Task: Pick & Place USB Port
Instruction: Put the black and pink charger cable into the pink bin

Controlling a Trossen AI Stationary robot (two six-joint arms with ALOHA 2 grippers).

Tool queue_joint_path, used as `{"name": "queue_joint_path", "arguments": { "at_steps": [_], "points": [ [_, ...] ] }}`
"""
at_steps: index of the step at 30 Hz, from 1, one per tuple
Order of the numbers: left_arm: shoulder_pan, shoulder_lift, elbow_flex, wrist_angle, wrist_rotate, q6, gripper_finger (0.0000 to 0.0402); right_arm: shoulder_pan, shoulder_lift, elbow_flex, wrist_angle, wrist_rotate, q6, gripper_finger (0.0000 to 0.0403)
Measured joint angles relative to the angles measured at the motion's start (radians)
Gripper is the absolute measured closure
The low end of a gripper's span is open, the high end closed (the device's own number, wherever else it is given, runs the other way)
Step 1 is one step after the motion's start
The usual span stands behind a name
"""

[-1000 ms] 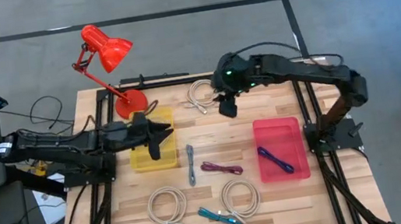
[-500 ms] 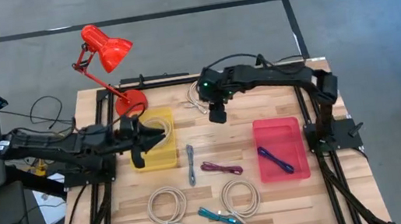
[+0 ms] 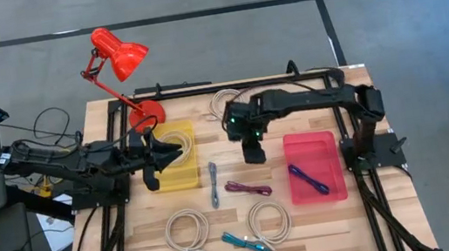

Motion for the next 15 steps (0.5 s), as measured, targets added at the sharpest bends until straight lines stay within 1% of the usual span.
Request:
{"name": "queue_joint_path", "arguments": {
  "at_steps": [8, 11, 15],
  "points": [
    [0.000, 0.000, 0.000, 0.000, 0.000, 0.000, 0.0312, 0.145, -0.047, 0.000, -0.040, 0.011, 0.140, 0.0267],
    [0.000, 0.000, 0.000, -0.001, 0.000, 0.000, 0.0312, 0.201, -0.048, 0.000, -0.042, 0.063, 0.214, 0.0267],
    [0.000, 0.000, 0.000, -0.008, 0.000, 0.000, 0.0312, 0.265, -0.038, 0.000, -0.037, 0.189, 0.327, 0.0267]
  ]
}}
